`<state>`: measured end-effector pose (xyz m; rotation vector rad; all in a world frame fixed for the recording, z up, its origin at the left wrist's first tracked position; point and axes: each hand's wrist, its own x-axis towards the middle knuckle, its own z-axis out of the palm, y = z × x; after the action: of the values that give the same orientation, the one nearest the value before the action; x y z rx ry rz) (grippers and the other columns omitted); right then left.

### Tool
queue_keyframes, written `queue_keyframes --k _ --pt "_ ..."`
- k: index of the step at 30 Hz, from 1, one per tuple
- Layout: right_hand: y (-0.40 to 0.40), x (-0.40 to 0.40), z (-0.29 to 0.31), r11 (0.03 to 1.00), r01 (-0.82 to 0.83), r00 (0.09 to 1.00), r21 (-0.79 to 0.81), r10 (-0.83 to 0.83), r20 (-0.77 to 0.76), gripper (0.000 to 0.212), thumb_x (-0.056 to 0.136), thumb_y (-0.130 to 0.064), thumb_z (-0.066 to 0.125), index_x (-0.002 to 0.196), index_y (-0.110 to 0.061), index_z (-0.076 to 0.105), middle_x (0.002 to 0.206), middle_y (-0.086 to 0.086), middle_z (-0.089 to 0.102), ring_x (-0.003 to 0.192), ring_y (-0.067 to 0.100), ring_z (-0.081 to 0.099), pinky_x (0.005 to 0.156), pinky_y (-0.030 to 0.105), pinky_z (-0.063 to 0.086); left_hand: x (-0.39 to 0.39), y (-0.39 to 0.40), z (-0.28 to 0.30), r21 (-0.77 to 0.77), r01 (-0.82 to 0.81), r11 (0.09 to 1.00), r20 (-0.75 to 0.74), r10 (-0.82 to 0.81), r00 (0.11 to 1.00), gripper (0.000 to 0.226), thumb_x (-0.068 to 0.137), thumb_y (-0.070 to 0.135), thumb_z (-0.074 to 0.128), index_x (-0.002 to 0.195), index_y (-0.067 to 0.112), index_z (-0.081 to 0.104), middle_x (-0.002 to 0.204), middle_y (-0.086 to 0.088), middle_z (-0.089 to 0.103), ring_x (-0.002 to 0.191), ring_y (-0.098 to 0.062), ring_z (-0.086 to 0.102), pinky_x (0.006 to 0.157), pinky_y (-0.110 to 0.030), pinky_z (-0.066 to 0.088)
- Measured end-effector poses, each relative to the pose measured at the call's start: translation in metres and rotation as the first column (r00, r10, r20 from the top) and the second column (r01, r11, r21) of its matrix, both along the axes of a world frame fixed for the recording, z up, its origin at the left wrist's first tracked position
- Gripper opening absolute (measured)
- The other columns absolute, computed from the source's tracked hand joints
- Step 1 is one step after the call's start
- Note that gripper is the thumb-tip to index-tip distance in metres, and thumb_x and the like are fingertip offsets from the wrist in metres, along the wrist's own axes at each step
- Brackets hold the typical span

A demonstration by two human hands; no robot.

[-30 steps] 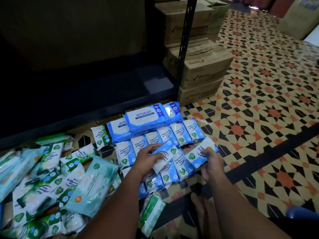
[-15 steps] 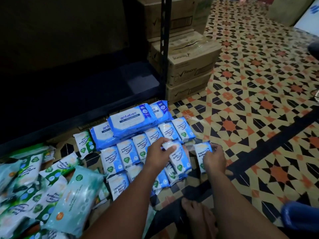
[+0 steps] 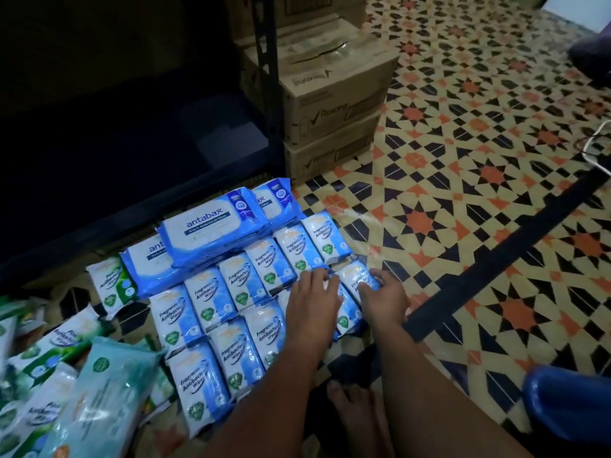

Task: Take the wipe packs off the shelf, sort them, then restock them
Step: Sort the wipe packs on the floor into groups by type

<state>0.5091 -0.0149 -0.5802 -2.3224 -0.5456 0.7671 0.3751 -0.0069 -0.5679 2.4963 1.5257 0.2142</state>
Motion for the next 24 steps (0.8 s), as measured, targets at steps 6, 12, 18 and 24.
queue_keyframes --k 6,12,18,24 --pt "-0.007 -0.010 0.004 0.993 0.038 0.994 -0.109 -0.026 0.109 0.041 0.090 -0.031 0.072 0.129 -0.031 0.062 0.137 0.007 0.047 0.129 0.033 0.032 0.106 0.054 0.032 0.002 -0.027 -0.018 -0.032 0.044 0.999 -0.077 -0.046 0.996 0.068 0.071 0.054 0.076 0.126 0.016 0.062 0.131 -0.010 0.059 0.118 -0.032 0.054 0.110 -0.051 0.031" --pt "0.000 -0.014 -0.003 0.999 -0.028 0.994 -0.032 0.031 0.101 0.041 0.088 -0.035 0.073 0.128 -0.028 0.068 0.124 0.013 0.056 0.118 0.036 0.050 0.100 0.041 0.041 0.004 -0.025 -0.017 -0.051 -0.036 0.998 -0.087 0.032 0.996 0.067 0.071 0.047 0.077 0.129 0.018 0.059 0.134 -0.009 0.055 0.125 -0.032 0.051 0.113 -0.066 0.021" --pt "0.008 -0.016 0.008 0.999 -0.024 0.995 -0.047 0.028 0.093 0.044 0.090 -0.032 0.074 0.133 -0.023 0.065 0.127 0.011 0.052 0.116 0.033 0.057 0.096 0.044 0.049 0.006 -0.025 -0.022 -0.063 -0.050 0.997 -0.098 0.044 0.994 0.070 0.071 0.044 0.080 0.131 0.017 0.057 0.136 -0.010 0.054 0.127 -0.033 0.050 0.113 -0.070 0.008" --pt "0.008 -0.023 0.005 0.998 -0.045 0.993 -0.034 0.048 0.110 0.044 0.092 -0.032 0.071 0.135 -0.025 0.063 0.125 0.011 0.049 0.115 0.037 0.057 0.095 0.048 0.052 -0.002 -0.020 -0.024 -0.046 -0.015 0.999 -0.066 0.012 0.998 0.065 0.078 0.056 0.064 0.133 0.021 0.055 0.140 -0.007 0.051 0.130 -0.029 0.047 0.116 -0.064 0.005"
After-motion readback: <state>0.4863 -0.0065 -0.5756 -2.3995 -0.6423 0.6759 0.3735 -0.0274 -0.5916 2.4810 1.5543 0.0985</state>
